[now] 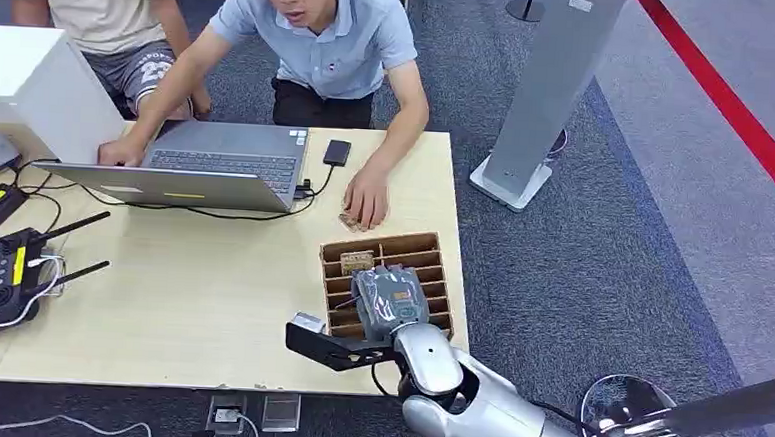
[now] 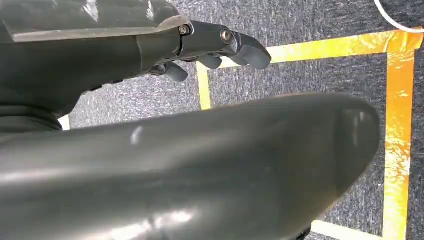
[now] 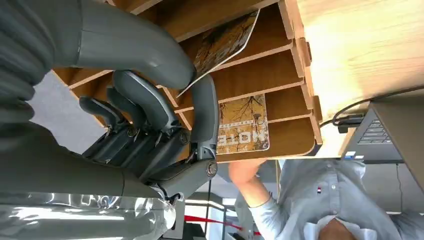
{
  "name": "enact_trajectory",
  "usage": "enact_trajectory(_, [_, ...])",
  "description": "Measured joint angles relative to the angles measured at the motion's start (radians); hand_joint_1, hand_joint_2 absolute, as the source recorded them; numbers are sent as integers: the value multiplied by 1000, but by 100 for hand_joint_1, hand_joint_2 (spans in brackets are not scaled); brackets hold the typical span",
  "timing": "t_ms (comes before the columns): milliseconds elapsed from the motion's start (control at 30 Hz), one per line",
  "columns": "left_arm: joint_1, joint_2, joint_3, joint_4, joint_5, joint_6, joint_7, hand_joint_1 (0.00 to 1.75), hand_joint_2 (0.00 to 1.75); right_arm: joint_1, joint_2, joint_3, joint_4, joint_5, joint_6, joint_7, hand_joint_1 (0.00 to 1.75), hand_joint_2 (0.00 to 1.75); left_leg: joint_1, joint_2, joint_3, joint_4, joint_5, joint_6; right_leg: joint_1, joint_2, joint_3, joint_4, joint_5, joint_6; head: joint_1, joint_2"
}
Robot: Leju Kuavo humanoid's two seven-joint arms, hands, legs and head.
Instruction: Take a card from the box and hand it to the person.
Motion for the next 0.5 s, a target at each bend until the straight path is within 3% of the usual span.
enact_trajectory(100, [0, 0, 0, 0, 3, 1, 0, 0, 0, 0, 0, -3, -3, -13, 3, 18, 175, 175, 0, 0, 0, 0, 0, 0, 0, 0, 0, 0, 0, 0, 0, 0])
enact_trajectory(200, [4, 0, 0, 0, 16, 6, 0, 0, 0, 0, -8, -32, -36, -12, 80, 52, 175, 175, 0, 0, 0, 0, 0, 0, 0, 0, 0, 0, 0, 0, 0, 0])
enact_trajectory(500, [35, 2, 1, 0, 52, 11, -18, 0, 0, 35, -49, -234, -270, 13, 221, 59, 175, 175, 0, 0, 0, 0, 0, 0, 0, 1, 0, 0, 0, 0, 0, 0])
